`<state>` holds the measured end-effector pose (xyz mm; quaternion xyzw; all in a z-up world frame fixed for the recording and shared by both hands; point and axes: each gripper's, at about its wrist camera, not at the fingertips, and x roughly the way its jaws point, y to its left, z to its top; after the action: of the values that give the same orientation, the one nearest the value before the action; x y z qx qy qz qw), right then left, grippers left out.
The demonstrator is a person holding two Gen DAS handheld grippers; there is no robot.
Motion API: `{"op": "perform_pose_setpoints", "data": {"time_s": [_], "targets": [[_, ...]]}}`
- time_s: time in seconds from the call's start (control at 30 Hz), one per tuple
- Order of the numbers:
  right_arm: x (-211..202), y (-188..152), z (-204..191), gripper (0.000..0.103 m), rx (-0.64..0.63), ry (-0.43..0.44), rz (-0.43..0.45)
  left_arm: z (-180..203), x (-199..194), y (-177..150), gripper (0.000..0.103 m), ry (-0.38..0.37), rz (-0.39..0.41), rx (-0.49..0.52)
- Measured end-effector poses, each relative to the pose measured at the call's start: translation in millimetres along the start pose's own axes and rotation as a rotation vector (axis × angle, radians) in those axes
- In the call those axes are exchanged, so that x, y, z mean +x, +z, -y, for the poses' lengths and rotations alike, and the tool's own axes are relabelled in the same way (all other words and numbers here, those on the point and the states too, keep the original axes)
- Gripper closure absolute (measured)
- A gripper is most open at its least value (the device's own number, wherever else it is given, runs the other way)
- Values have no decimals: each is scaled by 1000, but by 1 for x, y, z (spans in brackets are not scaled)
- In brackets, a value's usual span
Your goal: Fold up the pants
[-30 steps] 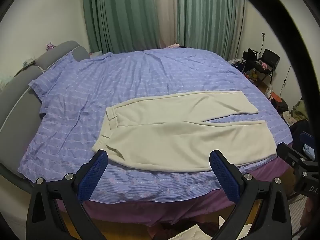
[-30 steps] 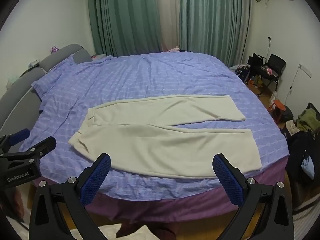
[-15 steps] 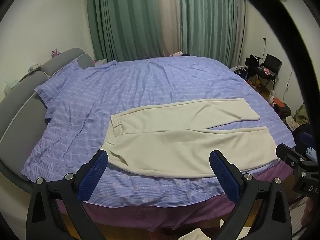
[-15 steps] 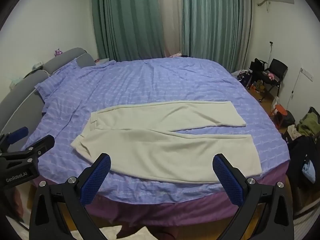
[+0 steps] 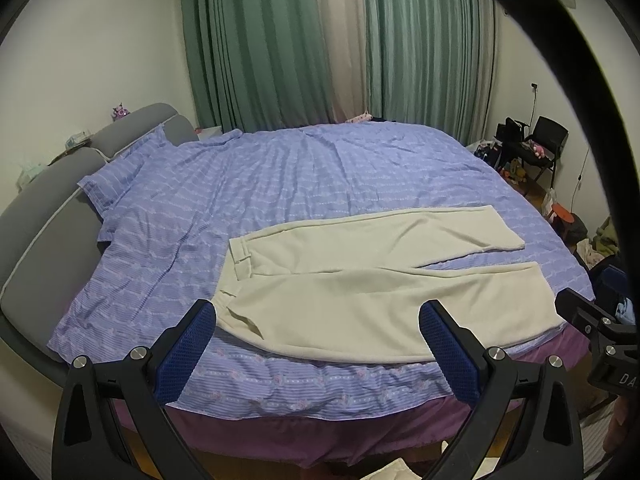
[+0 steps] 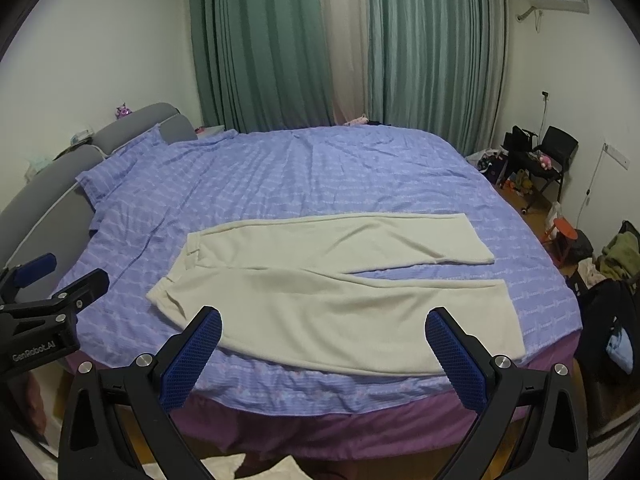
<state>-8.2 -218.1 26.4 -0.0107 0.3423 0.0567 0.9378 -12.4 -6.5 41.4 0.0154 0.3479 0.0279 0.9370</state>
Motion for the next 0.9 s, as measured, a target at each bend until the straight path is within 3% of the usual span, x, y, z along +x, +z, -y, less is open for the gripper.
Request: {"op": "perform_pose_setpoints", "data": {"time_s": [0.9], "targets": [[0, 4, -2, 0, -13, 7, 11, -1, 6, -9, 0, 2, 9, -18]]}}
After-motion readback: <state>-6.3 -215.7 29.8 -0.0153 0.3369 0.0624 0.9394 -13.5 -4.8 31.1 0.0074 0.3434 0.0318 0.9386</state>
